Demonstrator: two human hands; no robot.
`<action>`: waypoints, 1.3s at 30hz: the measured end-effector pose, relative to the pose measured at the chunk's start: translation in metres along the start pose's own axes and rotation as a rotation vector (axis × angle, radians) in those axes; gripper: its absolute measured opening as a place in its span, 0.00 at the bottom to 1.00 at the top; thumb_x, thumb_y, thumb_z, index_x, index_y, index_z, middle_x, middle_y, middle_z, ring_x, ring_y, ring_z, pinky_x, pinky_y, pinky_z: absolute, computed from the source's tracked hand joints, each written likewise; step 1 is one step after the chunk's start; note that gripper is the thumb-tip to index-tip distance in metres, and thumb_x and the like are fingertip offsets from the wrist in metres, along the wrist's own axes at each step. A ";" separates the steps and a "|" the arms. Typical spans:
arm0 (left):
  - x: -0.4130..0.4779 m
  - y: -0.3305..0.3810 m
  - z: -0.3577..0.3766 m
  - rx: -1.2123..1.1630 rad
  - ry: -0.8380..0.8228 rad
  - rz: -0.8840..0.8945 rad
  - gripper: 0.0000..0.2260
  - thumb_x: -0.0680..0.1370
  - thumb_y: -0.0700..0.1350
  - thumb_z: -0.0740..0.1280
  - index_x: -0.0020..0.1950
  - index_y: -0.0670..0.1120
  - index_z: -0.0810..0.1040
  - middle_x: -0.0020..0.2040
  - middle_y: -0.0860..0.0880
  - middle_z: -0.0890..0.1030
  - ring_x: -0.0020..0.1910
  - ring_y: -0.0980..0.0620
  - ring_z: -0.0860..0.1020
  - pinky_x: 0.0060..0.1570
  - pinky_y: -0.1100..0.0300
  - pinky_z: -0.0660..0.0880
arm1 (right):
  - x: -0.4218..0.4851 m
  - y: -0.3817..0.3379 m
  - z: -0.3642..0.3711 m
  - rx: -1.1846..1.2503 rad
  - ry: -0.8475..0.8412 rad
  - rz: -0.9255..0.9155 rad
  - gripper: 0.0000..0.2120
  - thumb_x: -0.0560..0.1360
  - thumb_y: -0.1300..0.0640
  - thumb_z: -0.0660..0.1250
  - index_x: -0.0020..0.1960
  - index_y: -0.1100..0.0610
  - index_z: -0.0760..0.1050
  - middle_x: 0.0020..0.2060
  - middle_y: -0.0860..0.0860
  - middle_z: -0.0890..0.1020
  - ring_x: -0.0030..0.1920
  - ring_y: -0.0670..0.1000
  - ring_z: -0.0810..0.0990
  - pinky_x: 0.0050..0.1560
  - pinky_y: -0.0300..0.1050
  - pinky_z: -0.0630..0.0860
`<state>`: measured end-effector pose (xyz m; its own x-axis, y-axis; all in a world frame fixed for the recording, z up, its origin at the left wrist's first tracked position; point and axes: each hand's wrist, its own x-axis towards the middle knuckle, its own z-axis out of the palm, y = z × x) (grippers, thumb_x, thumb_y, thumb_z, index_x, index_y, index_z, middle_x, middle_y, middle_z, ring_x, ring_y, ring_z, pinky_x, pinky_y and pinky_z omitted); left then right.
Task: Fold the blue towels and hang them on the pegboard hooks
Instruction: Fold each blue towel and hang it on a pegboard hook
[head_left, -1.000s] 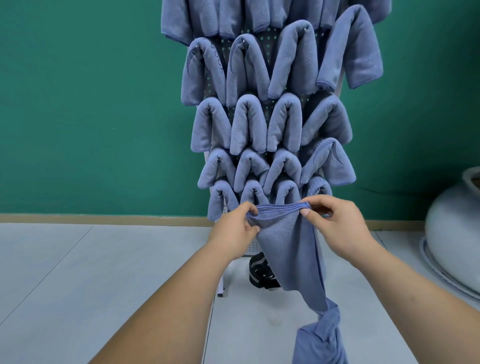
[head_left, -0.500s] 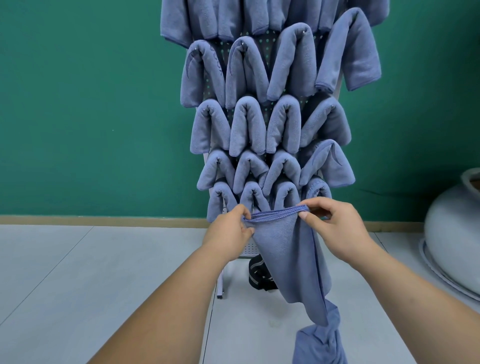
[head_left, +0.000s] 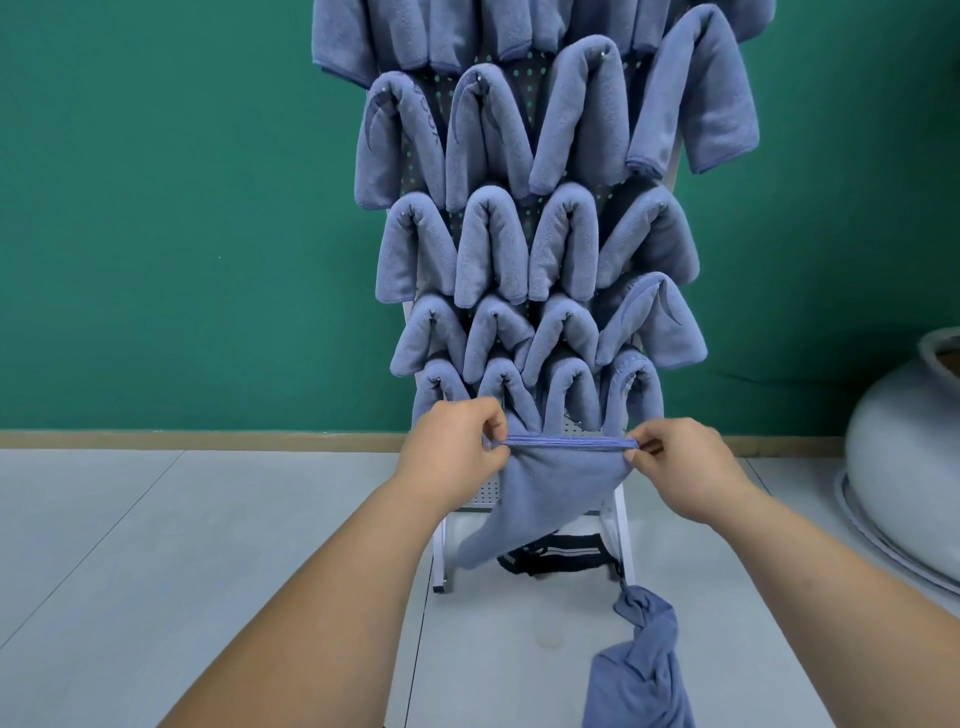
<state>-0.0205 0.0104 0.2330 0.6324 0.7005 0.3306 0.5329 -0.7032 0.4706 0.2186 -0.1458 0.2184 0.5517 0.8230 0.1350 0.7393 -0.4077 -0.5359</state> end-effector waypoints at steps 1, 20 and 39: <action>0.000 -0.002 -0.001 0.014 -0.012 -0.013 0.08 0.75 0.46 0.75 0.45 0.56 0.77 0.40 0.59 0.80 0.41 0.58 0.77 0.44 0.52 0.80 | 0.000 -0.001 -0.001 0.024 0.007 -0.005 0.04 0.79 0.55 0.73 0.46 0.47 0.83 0.40 0.42 0.85 0.45 0.46 0.83 0.44 0.45 0.77; -0.007 0.018 -0.002 -0.334 -0.309 0.014 0.10 0.77 0.60 0.72 0.54 0.57 0.79 0.47 0.56 0.85 0.49 0.56 0.82 0.54 0.53 0.80 | -0.024 -0.061 0.031 0.631 -0.116 -0.262 0.08 0.83 0.58 0.67 0.56 0.45 0.79 0.45 0.52 0.82 0.47 0.60 0.81 0.57 0.58 0.79; -0.006 0.008 -0.029 -0.428 0.106 0.095 0.03 0.83 0.50 0.69 0.54 0.56 0.82 0.48 0.59 0.84 0.50 0.57 0.81 0.54 0.64 0.75 | -0.018 -0.008 0.030 0.030 -0.531 -0.212 0.10 0.75 0.44 0.75 0.49 0.49 0.81 0.44 0.45 0.87 0.47 0.49 0.85 0.50 0.48 0.81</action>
<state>-0.0360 0.0036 0.2584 0.5940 0.6597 0.4603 0.1807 -0.6670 0.7228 0.1913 -0.1453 0.1951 0.1170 0.9746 -0.1910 0.7973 -0.2068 -0.5671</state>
